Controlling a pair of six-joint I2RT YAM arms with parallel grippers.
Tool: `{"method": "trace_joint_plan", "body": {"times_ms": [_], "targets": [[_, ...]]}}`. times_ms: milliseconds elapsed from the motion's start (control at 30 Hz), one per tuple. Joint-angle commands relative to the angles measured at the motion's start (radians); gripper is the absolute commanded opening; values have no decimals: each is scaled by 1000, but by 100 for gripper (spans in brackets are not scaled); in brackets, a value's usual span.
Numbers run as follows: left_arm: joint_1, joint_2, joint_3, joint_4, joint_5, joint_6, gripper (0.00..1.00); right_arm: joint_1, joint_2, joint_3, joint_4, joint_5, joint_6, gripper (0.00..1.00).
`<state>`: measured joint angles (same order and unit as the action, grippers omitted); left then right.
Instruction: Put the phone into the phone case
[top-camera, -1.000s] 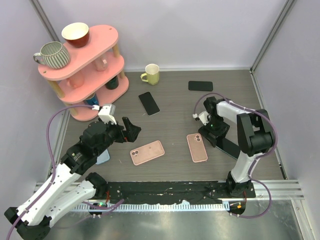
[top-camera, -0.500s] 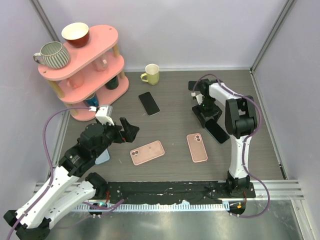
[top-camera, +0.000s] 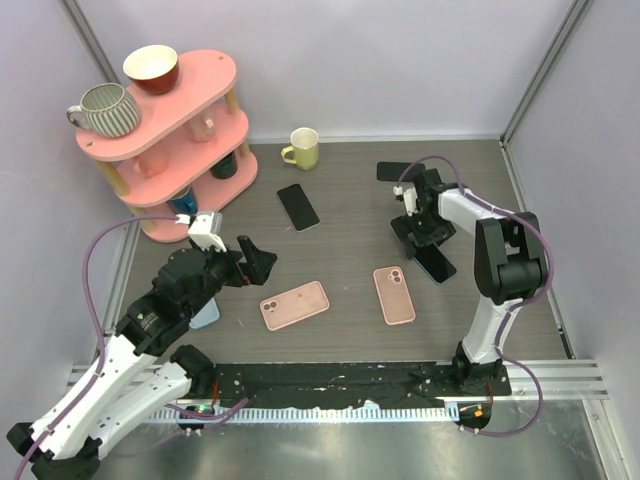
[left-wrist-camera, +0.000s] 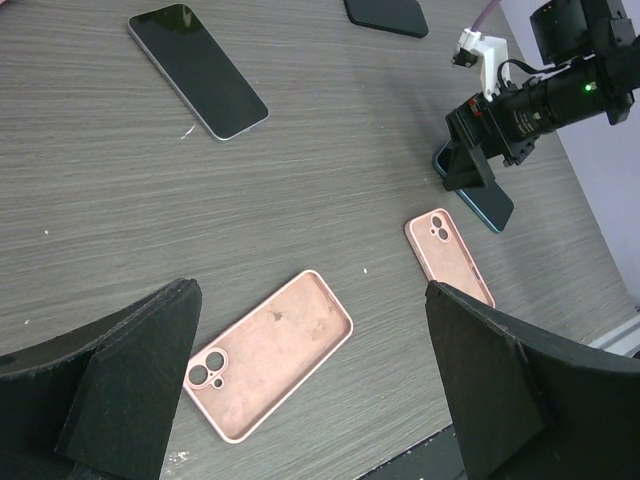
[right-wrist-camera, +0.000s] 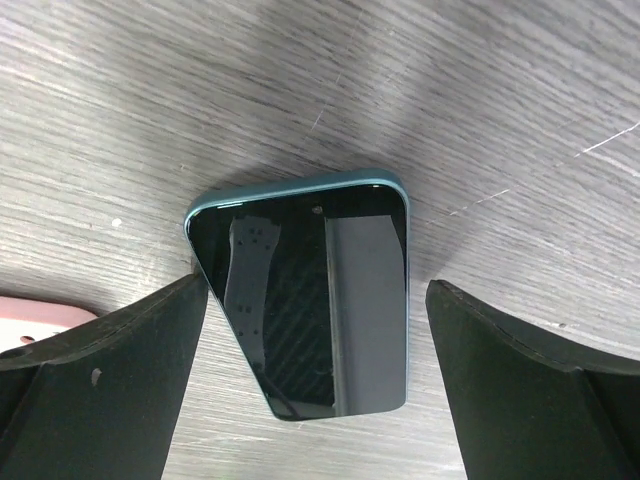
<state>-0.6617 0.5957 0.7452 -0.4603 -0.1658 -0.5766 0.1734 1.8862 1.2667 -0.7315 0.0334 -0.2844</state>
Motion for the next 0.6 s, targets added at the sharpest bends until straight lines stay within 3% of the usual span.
{"method": "trace_joint_plan", "body": {"times_ms": [0, 400, 567], "targets": [[-1, 7, -3, 52, -5, -8, 100, -26, -38, -75, 80, -19, -133, 97], [-1, 15, -4, 48, -24, -5, 100, -97, -78, -110, 72, -227, -165, 97], [-1, 26, 0, 48, -12, -5, 100, -120, -84, -89, 70, -202, -154, 96]]}}
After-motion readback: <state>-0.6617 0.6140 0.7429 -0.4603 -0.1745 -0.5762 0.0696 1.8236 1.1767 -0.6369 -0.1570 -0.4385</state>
